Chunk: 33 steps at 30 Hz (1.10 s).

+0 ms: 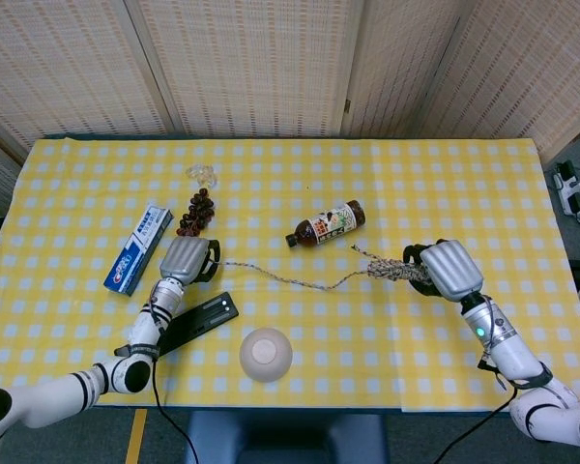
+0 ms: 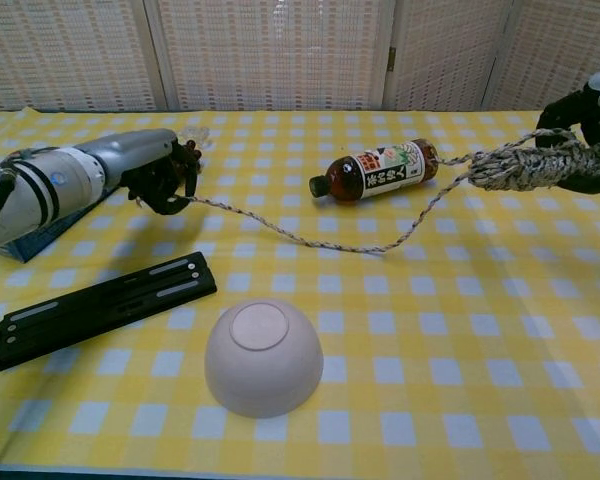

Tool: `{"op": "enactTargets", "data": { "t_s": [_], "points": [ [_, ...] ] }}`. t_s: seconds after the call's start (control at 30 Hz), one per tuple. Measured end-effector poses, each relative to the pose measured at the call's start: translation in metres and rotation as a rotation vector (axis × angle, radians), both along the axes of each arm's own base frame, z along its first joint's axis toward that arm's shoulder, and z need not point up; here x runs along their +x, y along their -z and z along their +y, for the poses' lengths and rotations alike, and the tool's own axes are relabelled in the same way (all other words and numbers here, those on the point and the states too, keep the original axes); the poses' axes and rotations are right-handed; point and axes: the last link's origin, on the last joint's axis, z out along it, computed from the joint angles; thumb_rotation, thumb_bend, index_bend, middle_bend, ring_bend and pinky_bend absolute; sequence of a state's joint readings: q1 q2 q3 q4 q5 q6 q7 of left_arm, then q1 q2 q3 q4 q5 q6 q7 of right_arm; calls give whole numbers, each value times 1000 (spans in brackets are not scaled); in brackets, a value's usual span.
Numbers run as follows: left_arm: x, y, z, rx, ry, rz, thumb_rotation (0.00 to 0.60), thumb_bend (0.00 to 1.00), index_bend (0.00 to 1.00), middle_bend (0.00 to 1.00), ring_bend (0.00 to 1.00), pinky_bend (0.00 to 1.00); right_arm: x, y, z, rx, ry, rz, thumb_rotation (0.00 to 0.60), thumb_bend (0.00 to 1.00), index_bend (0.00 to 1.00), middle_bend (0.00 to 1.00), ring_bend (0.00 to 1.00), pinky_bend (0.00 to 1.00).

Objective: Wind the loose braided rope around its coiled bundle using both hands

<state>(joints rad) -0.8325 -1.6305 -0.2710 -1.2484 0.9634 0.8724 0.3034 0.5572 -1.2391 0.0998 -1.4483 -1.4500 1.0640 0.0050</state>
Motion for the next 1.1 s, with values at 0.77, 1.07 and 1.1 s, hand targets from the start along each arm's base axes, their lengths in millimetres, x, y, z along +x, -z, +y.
{"op": "enactTargets", "data": {
  "t_s": [0.77, 1.07, 1.1],
  "points": [
    [93, -128, -55, 46, 237, -172, 600, 519, 625, 843, 776, 747, 116, 85, 40, 417, -187, -394, 600, 580, 793, 694, 737, 611],
    [137, -117, -68, 2, 295, -233, 600, 523, 624, 843, 776, 747, 140, 112, 40, 515, -122, -496, 600, 587, 805, 697, 737, 617],
    [141, -116, -70, -5, 304, -239, 600, 523, 624, 843, 776, 747, 143, 116, 39, 523, -113, -508, 600, 588, 805, 697, 737, 617]
  ]
}}
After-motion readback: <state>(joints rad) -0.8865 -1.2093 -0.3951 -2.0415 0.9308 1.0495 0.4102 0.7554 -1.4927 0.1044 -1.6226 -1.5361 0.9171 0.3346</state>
